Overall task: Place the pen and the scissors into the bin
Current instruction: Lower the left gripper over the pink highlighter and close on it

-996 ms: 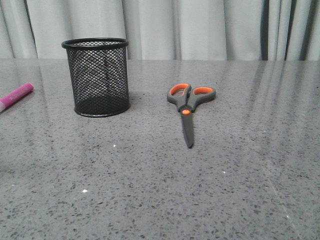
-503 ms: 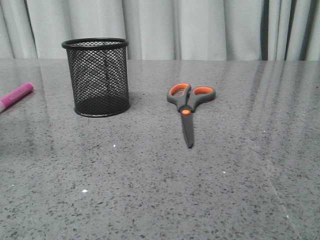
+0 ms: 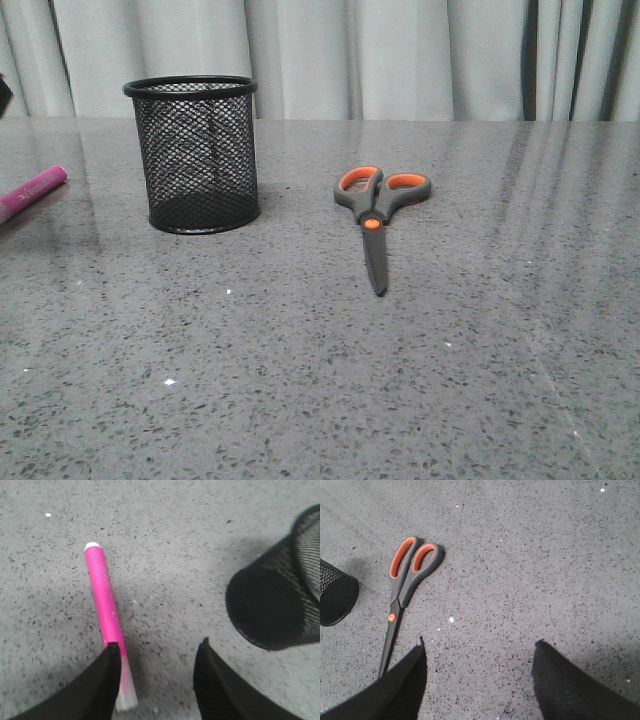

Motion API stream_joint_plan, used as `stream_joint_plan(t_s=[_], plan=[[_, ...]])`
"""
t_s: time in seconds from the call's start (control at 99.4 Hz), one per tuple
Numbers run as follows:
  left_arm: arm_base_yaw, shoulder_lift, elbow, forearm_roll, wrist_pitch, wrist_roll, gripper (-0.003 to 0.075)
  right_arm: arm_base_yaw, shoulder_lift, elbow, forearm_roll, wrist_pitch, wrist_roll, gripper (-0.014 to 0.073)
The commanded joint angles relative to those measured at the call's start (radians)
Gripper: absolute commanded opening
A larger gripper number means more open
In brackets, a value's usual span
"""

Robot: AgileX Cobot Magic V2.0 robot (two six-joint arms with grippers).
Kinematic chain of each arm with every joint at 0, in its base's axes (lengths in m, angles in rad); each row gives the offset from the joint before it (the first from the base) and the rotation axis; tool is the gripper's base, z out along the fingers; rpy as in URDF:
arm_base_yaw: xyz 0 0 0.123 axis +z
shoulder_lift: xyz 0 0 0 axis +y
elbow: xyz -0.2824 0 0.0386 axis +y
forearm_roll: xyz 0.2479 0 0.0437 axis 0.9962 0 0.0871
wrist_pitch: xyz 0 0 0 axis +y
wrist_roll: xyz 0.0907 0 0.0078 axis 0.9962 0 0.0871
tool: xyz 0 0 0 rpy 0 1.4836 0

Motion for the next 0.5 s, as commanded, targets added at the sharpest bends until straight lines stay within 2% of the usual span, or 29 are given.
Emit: stream_joint_plan(t_s=[0.0, 0.262, 0.493], plan=[[0.000, 0.039, -0.062, -0.008, -0.044, 0.007, 0.0315, -0.004, 0.003, -0.038, 0.007, -0.063, -0.014, 0.0413], [0.000, 0.159, -0.122, 0.035, -0.047, 0.007, 0.0315, -0.004, 0.003, -0.038, 0.007, -0.064, -0.014, 0.0413], [0.000, 0.192, -0.125, 0.083, -0.092, 0.007, 0.0315, -0.004, 0.003, -0.038, 0.007, -0.066, -0.014, 0.0414]])
